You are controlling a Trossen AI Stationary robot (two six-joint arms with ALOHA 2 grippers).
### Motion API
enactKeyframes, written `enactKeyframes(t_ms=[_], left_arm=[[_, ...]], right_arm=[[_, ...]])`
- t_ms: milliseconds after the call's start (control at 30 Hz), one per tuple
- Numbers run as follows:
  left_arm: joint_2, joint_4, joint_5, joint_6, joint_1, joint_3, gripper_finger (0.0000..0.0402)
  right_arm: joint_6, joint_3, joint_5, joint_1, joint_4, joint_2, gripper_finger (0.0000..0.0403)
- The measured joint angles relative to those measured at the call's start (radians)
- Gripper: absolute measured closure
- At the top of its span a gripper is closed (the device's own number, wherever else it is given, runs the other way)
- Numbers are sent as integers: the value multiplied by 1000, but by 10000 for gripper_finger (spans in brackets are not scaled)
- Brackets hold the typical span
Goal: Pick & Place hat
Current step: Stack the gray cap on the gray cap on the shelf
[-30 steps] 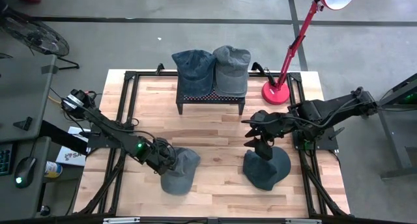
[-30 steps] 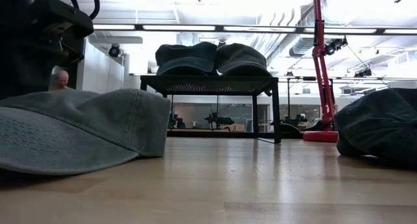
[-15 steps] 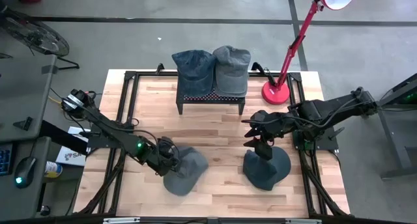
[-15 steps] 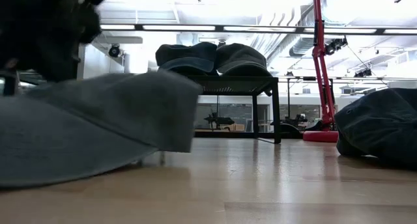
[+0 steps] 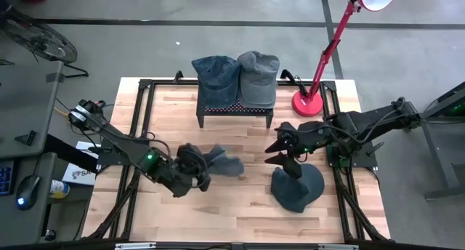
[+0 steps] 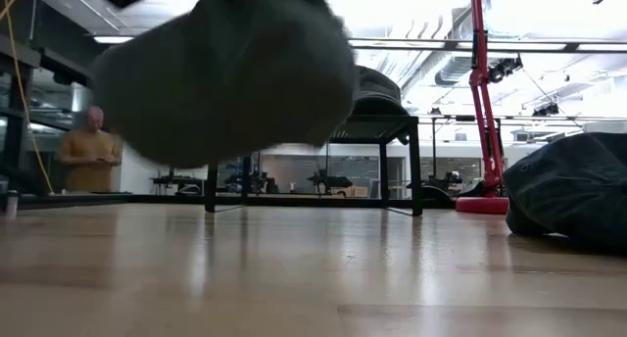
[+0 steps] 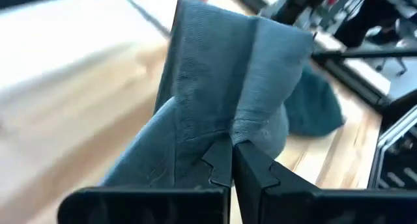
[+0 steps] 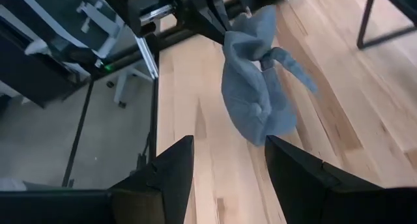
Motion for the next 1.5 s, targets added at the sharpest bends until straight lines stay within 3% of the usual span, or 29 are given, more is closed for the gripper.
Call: enactKeyframes(t_ms=[333, 667, 1000, 1233, 1333, 1500], left_arm=[[0, 3, -249, 313, 0, 176, 401], [0, 16, -354, 494, 3, 237, 401], [0, 216, -284, 716, 107, 237, 401], [0, 241, -225, 754, 145, 237, 401], [0, 251, -235, 760, 148, 237, 401], [0, 313, -226, 815, 166, 237, 401]], right_arm=[[-177, 0, 7, -10, 155, 0, 222], [-273, 0, 139, -24, 254, 0, 221], [-272, 0, 120, -86, 294, 46, 221], [-278, 0, 122, -95, 320, 43, 226], [-293, 0, 123, -94, 324, 38, 251], [-331, 0, 113, -95, 316, 35, 325]])
